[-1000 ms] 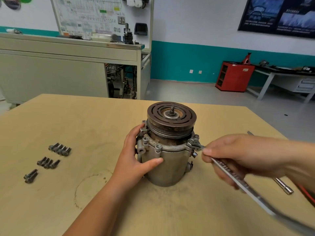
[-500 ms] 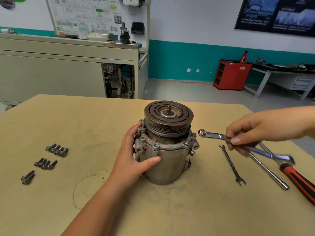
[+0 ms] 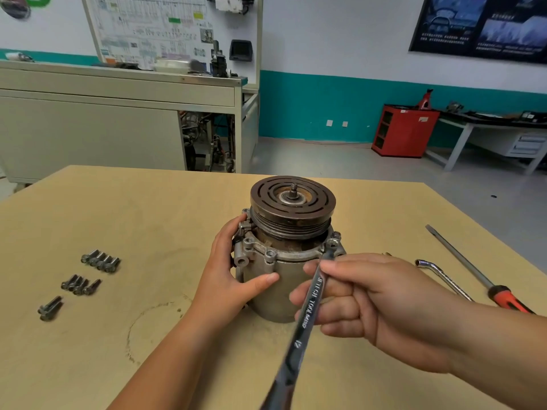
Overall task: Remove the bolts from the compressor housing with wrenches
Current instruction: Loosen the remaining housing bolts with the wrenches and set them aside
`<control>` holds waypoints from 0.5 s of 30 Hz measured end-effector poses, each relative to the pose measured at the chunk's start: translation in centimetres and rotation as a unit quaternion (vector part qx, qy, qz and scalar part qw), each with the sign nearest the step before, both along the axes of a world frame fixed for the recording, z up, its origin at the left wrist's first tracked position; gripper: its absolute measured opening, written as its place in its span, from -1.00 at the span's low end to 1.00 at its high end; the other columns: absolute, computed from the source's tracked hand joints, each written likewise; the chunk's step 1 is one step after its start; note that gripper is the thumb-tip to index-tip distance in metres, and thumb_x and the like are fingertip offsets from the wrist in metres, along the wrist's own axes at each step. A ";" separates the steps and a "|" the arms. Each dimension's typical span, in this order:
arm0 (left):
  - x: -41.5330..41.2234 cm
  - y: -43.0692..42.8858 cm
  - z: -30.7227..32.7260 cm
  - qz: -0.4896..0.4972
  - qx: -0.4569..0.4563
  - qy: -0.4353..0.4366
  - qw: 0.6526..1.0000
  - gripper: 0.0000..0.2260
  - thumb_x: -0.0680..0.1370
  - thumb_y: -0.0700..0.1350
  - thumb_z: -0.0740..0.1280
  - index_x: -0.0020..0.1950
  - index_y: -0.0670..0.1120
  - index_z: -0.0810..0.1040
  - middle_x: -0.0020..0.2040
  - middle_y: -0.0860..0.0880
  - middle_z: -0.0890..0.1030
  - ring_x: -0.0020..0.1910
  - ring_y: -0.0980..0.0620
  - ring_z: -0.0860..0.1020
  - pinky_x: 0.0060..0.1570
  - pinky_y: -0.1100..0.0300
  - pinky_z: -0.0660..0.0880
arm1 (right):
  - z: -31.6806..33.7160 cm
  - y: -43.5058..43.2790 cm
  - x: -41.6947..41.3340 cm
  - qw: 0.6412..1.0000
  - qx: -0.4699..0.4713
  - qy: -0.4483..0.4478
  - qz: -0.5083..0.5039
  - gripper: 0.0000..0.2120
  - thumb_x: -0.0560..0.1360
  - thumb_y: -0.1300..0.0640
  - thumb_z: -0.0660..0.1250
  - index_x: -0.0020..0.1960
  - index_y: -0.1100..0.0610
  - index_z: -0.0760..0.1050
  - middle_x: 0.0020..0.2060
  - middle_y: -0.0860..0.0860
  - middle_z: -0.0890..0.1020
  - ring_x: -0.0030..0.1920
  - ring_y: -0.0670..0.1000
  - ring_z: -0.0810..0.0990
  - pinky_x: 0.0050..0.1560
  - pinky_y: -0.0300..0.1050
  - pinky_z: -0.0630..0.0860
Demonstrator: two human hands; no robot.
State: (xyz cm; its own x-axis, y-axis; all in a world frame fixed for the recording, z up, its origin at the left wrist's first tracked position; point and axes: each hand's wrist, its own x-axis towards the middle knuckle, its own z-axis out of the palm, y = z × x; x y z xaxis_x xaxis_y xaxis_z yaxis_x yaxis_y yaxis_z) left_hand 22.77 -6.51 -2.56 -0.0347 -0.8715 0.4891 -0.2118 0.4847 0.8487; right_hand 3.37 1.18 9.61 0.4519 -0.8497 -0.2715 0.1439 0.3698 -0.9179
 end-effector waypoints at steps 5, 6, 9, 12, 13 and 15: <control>0.1 -0.1 -0.2 -0.002 -0.002 -0.001 1.000 -0.17 0.23 0.19 0.51 0.43 0.19 0.23 0.41 0.03 0.39 0.37 0.11 0.40 0.34 0.14 0.37 | -0.4 -0.7 0.3 0.999 0.001 0.036 -0.010 -0.83 0.58 0.19 0.13 -0.07 0.23 0.46 -0.31 0.19 0.68 -0.47 0.03 0.65 -0.53 -0.24 0.53; 0.1 -0.1 -0.2 -0.003 -0.002 -0.001 1.000 -0.17 0.23 0.19 0.51 0.43 0.19 0.23 0.41 0.02 0.39 0.37 0.11 0.40 0.33 0.16 0.37 | -0.4 -0.8 0.3 0.999 0.002 0.039 -0.007 -0.83 0.58 0.18 0.13 -0.07 0.23 0.45 -0.33 0.19 0.68 -0.48 0.03 0.64 -0.54 -0.24 0.52; 0.1 -0.2 -0.2 -0.004 -0.003 -0.002 1.000 -0.18 0.23 0.19 0.50 0.42 0.22 0.23 0.42 0.04 0.38 0.38 0.12 0.39 0.30 0.22 0.37 | 0.0 -1.0 -0.1 0.998 0.006 0.059 0.014 -0.83 0.54 0.12 0.16 -0.09 0.21 0.44 -0.42 0.15 0.65 -0.56 0.00 0.59 -0.58 -0.26 0.48; 0.2 -0.1 -0.2 -0.004 0.000 -0.004 1.000 -0.19 0.23 0.20 0.50 0.41 0.26 0.22 0.43 0.09 0.36 0.39 0.16 0.37 0.30 0.28 0.36 | 0.9 -1.6 -2.0 0.979 -0.016 0.181 0.097 -0.76 0.41 0.00 0.20 -0.10 0.18 0.45 -0.49 0.07 0.60 -0.62 -0.07 0.50 -0.58 -0.30 0.44; 0.2 -0.1 -0.2 -0.004 0.001 -0.004 1.000 -0.19 0.23 0.20 0.50 0.41 0.27 0.22 0.43 0.10 0.36 0.39 0.17 0.37 0.28 0.33 0.35 | 1.5 -2.2 -3.1 0.959 -0.036 0.248 0.136 -0.74 0.40 -0.04 0.20 -0.12 0.16 0.46 -0.51 0.03 0.58 -0.61 -0.08 0.49 -0.56 -0.30 0.44; 0.1 -0.2 -0.2 -0.005 0.002 -0.003 1.000 -0.19 0.22 0.20 0.50 0.41 0.26 0.22 0.43 0.10 0.36 0.38 0.18 0.37 0.23 0.42 0.35 | 3.2 -3.9 -5.1 0.891 -0.098 0.395 0.200 -0.70 0.39 -0.14 0.20 -0.16 0.08 0.50 -0.53 -0.07 0.52 -0.55 -0.09 0.48 -0.45 -0.28 0.46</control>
